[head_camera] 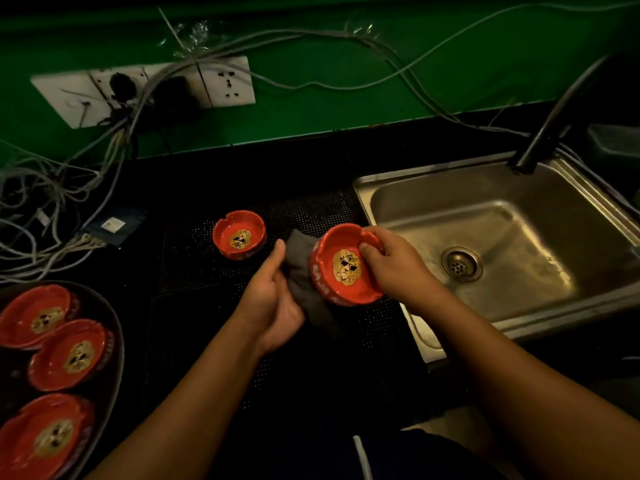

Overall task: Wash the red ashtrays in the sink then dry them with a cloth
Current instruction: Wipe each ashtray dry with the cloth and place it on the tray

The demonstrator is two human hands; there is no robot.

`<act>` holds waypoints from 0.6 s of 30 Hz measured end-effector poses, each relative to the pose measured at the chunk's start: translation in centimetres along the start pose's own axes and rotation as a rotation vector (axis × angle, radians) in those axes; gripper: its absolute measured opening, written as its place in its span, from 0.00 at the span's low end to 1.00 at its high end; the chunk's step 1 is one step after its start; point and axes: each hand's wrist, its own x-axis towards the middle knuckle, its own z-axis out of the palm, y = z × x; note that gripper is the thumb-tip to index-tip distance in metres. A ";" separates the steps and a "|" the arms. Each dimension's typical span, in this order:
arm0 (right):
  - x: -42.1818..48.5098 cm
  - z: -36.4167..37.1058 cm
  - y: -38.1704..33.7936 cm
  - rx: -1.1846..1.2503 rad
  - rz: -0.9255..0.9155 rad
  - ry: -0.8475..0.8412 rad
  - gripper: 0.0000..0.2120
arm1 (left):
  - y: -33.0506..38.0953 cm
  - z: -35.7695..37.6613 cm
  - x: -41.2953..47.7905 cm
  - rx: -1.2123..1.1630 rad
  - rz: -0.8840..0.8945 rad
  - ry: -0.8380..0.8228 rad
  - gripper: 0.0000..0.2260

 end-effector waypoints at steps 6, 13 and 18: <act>-0.2 1.2 -1.8 0.691 0.287 -0.166 0.10 | 0.8 0.7 0.7 0.087 0.162 0.015 0.18; -0.2 3.2 -2.8 0.866 0.296 -0.375 0.29 | -1.1 2.8 0.4 0.457 0.374 0.014 0.07; -0.9 6.0 -3.7 0.730 0.211 -0.262 0.36 | 0.5 2.3 0.2 0.525 0.290 0.156 0.17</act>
